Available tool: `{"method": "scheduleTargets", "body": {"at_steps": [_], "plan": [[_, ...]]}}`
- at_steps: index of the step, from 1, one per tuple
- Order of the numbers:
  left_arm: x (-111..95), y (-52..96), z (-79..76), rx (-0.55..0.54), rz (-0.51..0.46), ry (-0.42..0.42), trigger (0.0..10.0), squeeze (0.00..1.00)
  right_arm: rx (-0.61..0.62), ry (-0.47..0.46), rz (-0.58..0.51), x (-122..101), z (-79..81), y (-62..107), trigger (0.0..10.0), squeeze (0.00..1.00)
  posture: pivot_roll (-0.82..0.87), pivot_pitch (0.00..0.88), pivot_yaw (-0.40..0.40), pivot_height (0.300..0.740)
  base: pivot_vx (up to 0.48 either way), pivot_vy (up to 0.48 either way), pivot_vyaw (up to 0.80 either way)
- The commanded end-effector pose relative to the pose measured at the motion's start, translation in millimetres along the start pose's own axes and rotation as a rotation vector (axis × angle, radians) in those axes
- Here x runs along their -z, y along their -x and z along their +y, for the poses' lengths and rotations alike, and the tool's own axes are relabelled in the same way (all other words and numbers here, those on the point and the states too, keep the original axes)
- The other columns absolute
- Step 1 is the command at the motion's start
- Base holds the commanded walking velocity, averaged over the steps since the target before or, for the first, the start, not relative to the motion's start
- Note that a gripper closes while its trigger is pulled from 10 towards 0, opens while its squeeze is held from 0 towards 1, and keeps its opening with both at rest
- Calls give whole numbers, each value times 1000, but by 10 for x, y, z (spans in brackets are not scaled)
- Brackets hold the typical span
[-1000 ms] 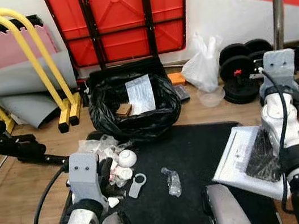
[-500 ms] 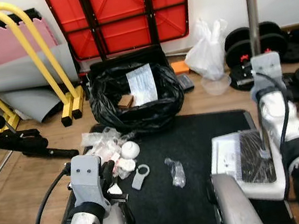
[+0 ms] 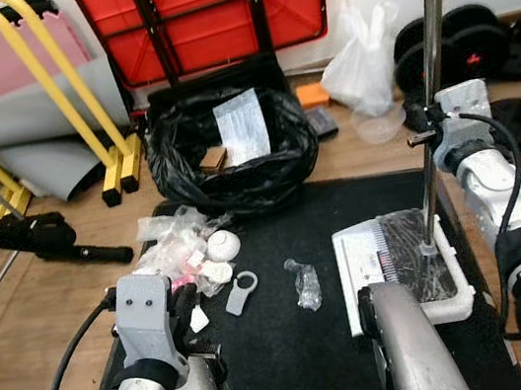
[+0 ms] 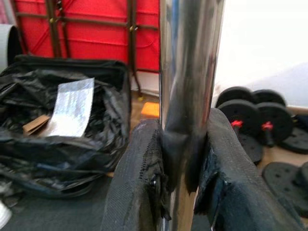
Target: Sweep floor
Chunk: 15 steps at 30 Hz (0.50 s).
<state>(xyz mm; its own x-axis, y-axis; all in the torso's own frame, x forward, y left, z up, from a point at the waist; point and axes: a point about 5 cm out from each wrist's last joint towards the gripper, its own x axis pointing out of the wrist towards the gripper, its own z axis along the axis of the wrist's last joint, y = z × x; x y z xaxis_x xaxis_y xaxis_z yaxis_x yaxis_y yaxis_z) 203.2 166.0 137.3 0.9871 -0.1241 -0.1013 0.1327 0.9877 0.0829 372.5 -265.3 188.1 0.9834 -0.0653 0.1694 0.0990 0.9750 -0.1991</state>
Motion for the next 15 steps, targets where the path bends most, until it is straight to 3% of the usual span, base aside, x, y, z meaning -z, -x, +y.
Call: {"method": "scheduleTargets", "body": {"at_steps": [1, 15], "plan": [[17, 30, 23, 24, 20, -10, 10000, 0, 2, 0, -119, -237, -8, -69, 10000, 0, 78, 137, 92, 385, 0, 0, 0], [5, 29, 32, 27, 29, -13, 10000, 0, 19, 46, -114, -171, -119, -10, 10000, 0, 75, 134, 94, 365, 0, 0, 0]]}}
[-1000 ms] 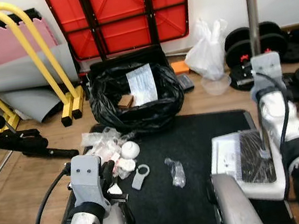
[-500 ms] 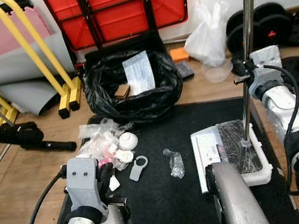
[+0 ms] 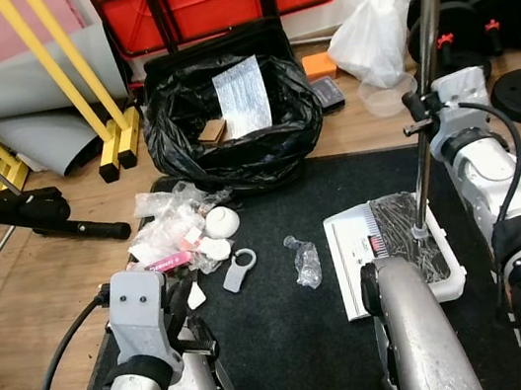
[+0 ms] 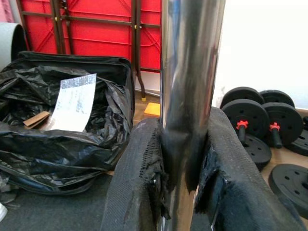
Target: Sweep floor
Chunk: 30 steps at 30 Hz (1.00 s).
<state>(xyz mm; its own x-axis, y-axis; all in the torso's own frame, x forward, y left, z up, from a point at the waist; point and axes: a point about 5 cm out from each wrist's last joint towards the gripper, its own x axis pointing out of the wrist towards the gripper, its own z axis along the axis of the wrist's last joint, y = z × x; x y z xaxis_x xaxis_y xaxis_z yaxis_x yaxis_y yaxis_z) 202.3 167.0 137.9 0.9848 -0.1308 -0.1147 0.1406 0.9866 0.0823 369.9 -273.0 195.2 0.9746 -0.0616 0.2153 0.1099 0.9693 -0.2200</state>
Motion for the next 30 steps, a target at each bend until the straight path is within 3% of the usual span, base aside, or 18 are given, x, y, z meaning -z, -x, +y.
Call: {"method": "scheduleTargets", "body": {"at_steps": [1, 5, 6, 7, 8, 10, 11, 13, 22, 23, 24, 25, 26, 27, 30], "plan": [[9, 19, 23, 19, 17, -13, 10000, 0, 12, 23, -68, -114, -30, -25, 10000, 0, 75, 134, 94, 365, 0, 0, 0], [3, 12, 18, 20, 17, -12, 10000, 0, 29, 44, -47, -65, -55, -2, 10000, 0, 72, 136, 91, 365, 0, 0, 0], [-1, 8, 13, 20, 16, -11, 10000, 0, 39, 45, -21, 4, -61, 31, 10000, 145, 69, 136, 87, 365, 0, 0, 0], [-1, 8, 13, 20, 16, -11, 10000, 0, 39, 45, -21, 4, -61, 31, 10000, 145, 69, 136, 87, 365, 0, 0, 0], [-3, 6, 9, 20, 15, -10, 10000, 0, 41, 42, 11, 86, -66, 73, 10000, 573, 68, 137, 86, 365, 0, 0, 0], [-3, 6, 9, 20, 15, -10, 10000, 0, 41, 42, 11, 86, -66, 73, 10000, 573, 68, 137, 86, 365, 0, 0, 0], [-2, 2, 5, 21, 14, -9, 10000, 0, 45, 38, 31, 151, -75, 113, 10000, 894, 67, 136, 83, 365, 0, 0, 0], [-1, -2, 3, 20, 13, -9, 10000, 0, 58, 33, 54, 215, -94, 157, 10000, 945, 62, 135, 80, 365, 0, 0, 0], [2, -38, -9, 19, 7, -1, 10000, 0, 85, 13, 112, 395, -155, 324, 10000, 882, 44, 125, 65, 365, 0, 0, 0], [5, -54, -15, 18, 4, 2, 10000, 0, 84, 0, 146, 487, -135, 415, 10000, 667, 33, 118, 57, 365, 0, 0, 0], [5, -54, -15, 18, 4, 2, 10000, 0, 84, 0, 146, 487, -135, 415, 10000, 667, 33, 118, 57, 365, 0, 0, 0], [9, -69, -20, 17, 2, 5, 10000, 0, 81, -19, 174, 569, -97, 501, 10000, 0, 23, 109, 50, 365, 0, 0, 0], [9, -69, -20, 17, 2, 5, 10000, 0, 81, -19, 174, 569, -97, 501, 10000, 0, 23, 109, 50, 365, 0, 0, 0], [13, -83, -22, 15, -1, 7, 10000, 0, 63, -40, 200, 646, -25, 605, 10000, 0, 15, 104, 45, 365, 0, 0, 0], [13, -83, -22, 15, -1, 7, 10000, 0, 63, -40, 200, 646, -25, 605, 10000, 0, 15, 104, 45, 365, 0, 0, 0]]}}
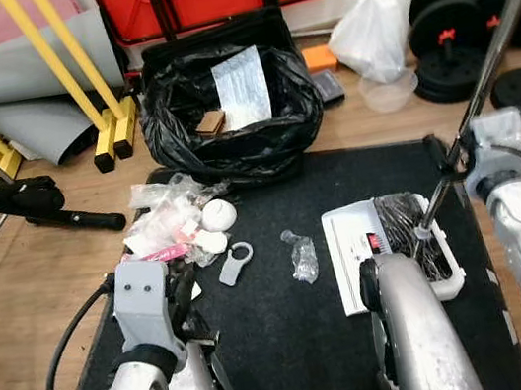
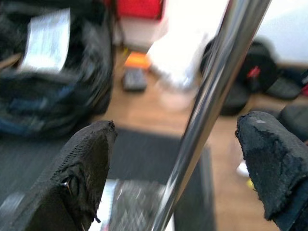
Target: Sweep floor
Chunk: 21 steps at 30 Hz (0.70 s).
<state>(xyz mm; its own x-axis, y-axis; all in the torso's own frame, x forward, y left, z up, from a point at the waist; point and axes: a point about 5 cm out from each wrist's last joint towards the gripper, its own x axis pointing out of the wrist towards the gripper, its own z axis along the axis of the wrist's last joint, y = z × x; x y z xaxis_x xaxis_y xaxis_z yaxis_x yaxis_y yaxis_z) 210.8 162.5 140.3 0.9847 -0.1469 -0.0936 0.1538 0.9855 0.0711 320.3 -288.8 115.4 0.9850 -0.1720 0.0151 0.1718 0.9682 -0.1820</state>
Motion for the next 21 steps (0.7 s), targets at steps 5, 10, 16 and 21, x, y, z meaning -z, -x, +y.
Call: {"method": "scheduleTargets", "body": {"at_steps": [5, 10, 16, 21], "plan": [[82, -32, -6, -6, 15, 13, 10000, 0, -160, -77, 14, 82, 364, 285, 10000, 0, -12, 74, 28, 375, 0, 0, 0], [110, -32, -38, -10, 17, 24, 10000, 0, -210, -99, 1, 46, 488, 342, 10000, 0, -24, 51, 21, 380, 0, 0, 0], [206, -1, -126, -96, 14, 69, 10000, 0, -480, -147, -155, -355, 1062, 446, 10000, 0, -29, 13, -12, 400, 0, 0, 0], [236, 2, -149, -137, 11, 52, 10000, 0, -588, -130, -170, -380, 1311, 560, 10000, 0, -23, 4, -22, 415, 0, 0, 0]]}}
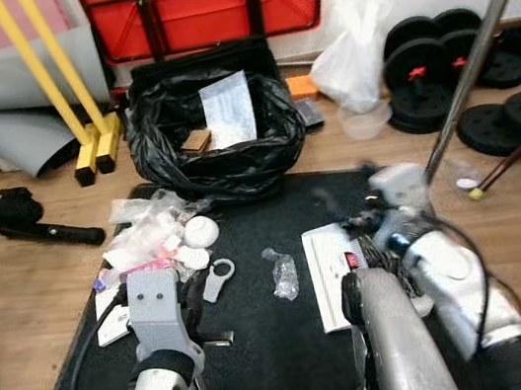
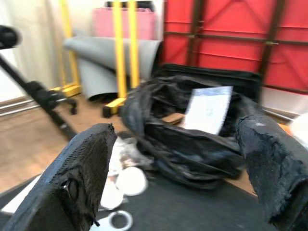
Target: Sweep floor
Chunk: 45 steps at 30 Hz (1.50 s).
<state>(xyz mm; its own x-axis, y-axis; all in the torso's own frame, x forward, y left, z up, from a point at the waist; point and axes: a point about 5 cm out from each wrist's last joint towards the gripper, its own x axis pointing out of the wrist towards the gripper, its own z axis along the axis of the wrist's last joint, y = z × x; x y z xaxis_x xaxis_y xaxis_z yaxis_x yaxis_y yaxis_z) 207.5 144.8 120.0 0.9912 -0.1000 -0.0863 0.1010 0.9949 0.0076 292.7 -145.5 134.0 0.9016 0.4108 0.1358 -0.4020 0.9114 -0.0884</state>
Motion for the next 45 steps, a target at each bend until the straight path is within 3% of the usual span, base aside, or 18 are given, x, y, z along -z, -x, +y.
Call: {"method": "scheduleTargets", "body": {"at_steps": [1, 6, 17, 45], "plan": [[44, 12, 49, -90, 13, -16, 10000, 0, -8, -3, 28, 51, 25, 47, 10000, 0, -23, 4, -22, 415, 0, 0, 0], [61, -79, 57, -100, -4, -61, 10000, 0, -69, 14, 54, 0, 139, 64, 10000, 0, -31, 0, -29, 435, 0, 0, 0], [67, -216, 82, -104, -16, -73, 10000, 0, -70, -8, 76, 5, 144, -1, 10000, 0, -40, 0, -13, 465, 0, 0, 0], [80, -278, 97, -99, -23, -69, 10000, 0, -78, -32, 95, -2, 143, -24, 10000, 0, -42, 0, -15, 525, 0, 0, 0]]}}
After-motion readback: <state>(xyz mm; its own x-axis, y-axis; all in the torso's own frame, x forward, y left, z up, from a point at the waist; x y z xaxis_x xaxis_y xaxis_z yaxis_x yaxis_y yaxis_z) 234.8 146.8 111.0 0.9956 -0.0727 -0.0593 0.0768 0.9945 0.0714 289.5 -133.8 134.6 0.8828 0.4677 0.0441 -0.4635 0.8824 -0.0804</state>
